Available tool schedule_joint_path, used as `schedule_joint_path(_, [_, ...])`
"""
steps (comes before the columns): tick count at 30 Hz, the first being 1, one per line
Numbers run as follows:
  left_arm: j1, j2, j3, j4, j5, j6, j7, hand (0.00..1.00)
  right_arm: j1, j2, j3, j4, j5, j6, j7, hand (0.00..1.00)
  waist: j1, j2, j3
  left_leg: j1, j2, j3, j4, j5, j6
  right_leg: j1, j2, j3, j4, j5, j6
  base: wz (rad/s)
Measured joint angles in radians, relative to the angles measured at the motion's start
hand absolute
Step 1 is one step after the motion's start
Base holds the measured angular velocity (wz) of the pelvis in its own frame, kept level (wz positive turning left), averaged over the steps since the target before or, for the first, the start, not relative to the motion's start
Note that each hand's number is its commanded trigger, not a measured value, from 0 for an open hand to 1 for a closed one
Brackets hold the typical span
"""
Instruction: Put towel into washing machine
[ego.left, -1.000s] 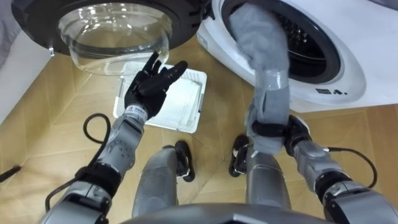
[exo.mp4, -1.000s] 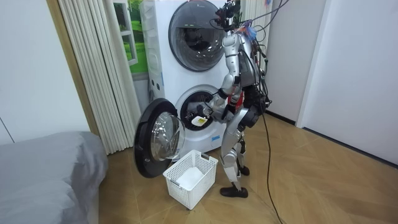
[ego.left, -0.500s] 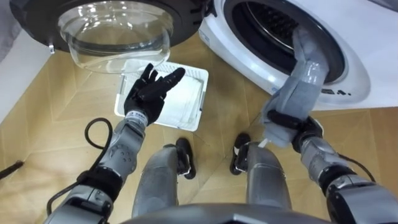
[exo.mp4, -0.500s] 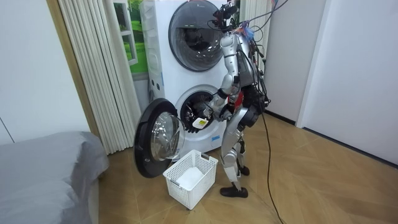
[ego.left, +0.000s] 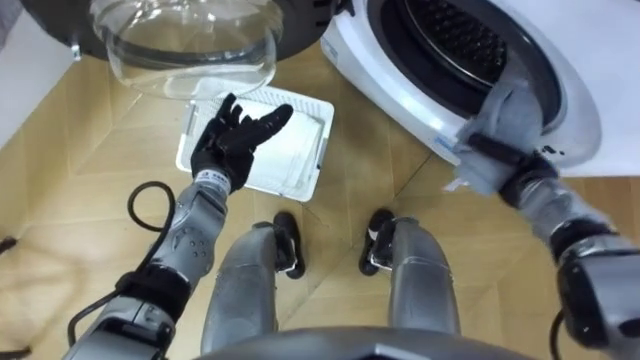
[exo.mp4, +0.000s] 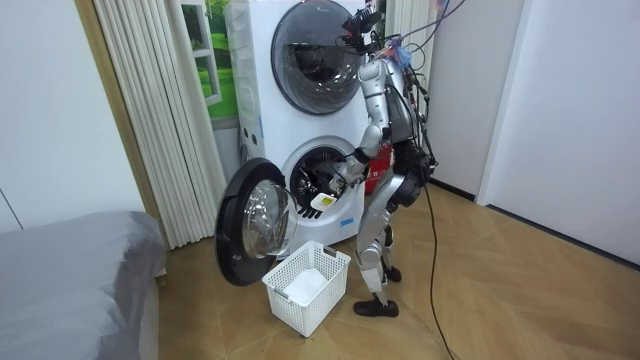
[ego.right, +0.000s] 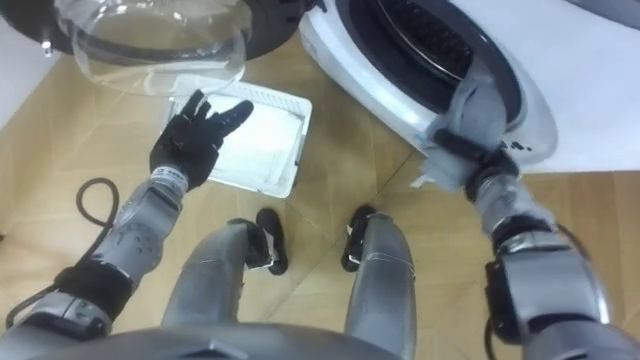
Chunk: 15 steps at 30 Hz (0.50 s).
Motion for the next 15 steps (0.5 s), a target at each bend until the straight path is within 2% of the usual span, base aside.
schedule_joint_path(2, [0.015,0.005,-0.001,-0.026,0.006,0.001,0.011,0.0,-0.025,-0.01,0.0,-0.002,-0.005,0.023,0.002,1.0,-0.006,-0.01,0.0007,-0.009,-0.001,0.003,0.006,0.001,0.003,-0.007,-0.002,0.003,0.005,0.001,0.002,0.03])
schedule_joint_path(4, [0.014,0.018,-0.002,-0.033,0.028,0.0,0.011,0.0,-0.062,-0.01,0.0,0.02,-0.008,0.054,0.01,1.0,-0.007,-0.032,-0.0002,-0.02,-0.001,0.009,0.011,0.001,0.005,-0.023,-0.004,0.005,0.012,0.003,0.002,0.0])
schedule_joint_path(6, [0.021,0.025,-0.01,-0.033,0.032,0.0,0.008,0.0,-0.075,-0.01,0.001,0.036,-0.009,0.062,0.022,1.0,-0.009,-0.041,-0.0008,-0.022,-0.001,0.008,0.012,0.001,0.006,-0.025,-0.005,0.004,0.012,0.003,0.003,-0.02])
schedule_joint_path(8, [0.036,0.03,-0.008,-0.038,0.031,0.0,0.008,0.0,-0.088,-0.011,0.002,0.026,-0.007,0.089,0.024,1.0,-0.009,-0.048,-0.0011,-0.022,0.001,0.011,0.011,0.0,0.007,-0.03,-0.005,0.007,0.012,0.006,0.002,-0.1])
schedule_joint_path(9, [0.046,0.034,-0.007,-0.046,0.032,0.0,0.008,0.0,-0.1,-0.012,0.003,0.023,-0.006,0.105,0.028,0.94,-0.011,-0.05,-0.0006,-0.026,0.001,0.013,0.01,0.0,0.008,-0.036,-0.004,0.009,0.011,0.009,0.0,-0.11])
schedule_joint_path(10, [0.052,0.034,-0.006,-0.047,0.031,0.0,0.008,0.0,-0.103,-0.017,0.004,0.006,0.0,0.126,0.032,0.38,-0.012,-0.052,0.0001,-0.026,0.003,0.018,0.009,0.0,0.008,-0.039,-0.005,0.011,0.011,0.011,-0.001,-0.1])
schedule_joint_path(11, [0.055,0.034,-0.005,-0.047,0.03,0.0,0.008,0.0,-0.103,-0.018,0.007,-0.005,0.002,0.136,0.033,0.0,-0.013,-0.052,0.0002,-0.025,0.003,0.018,0.009,0.0,0.008,-0.039,-0.005,0.012,0.012,0.011,-0.001,-0.06])
schedule_joint_path(13, [0.055,0.039,0.001,-0.049,0.031,-0.001,0.007,0.0,-0.104,-0.019,0.038,-0.06,0.003,0.168,0.034,0.0,-0.025,-0.054,0.0014,-0.025,0.003,0.019,0.009,0.0,0.008,-0.041,-0.003,0.018,0.013,0.011,-0.002,-0.04])
schedule_joint_path(15, [0.052,0.04,0.001,-0.048,0.031,-0.003,0.003,0.0,-0.104,-0.02,0.045,-0.069,0.005,0.168,0.052,0.0,-0.024,-0.058,0.0039,-0.024,0.005,0.021,0.011,0.0,0.008,-0.043,0.001,0.023,0.015,0.013,-0.004,-0.06])
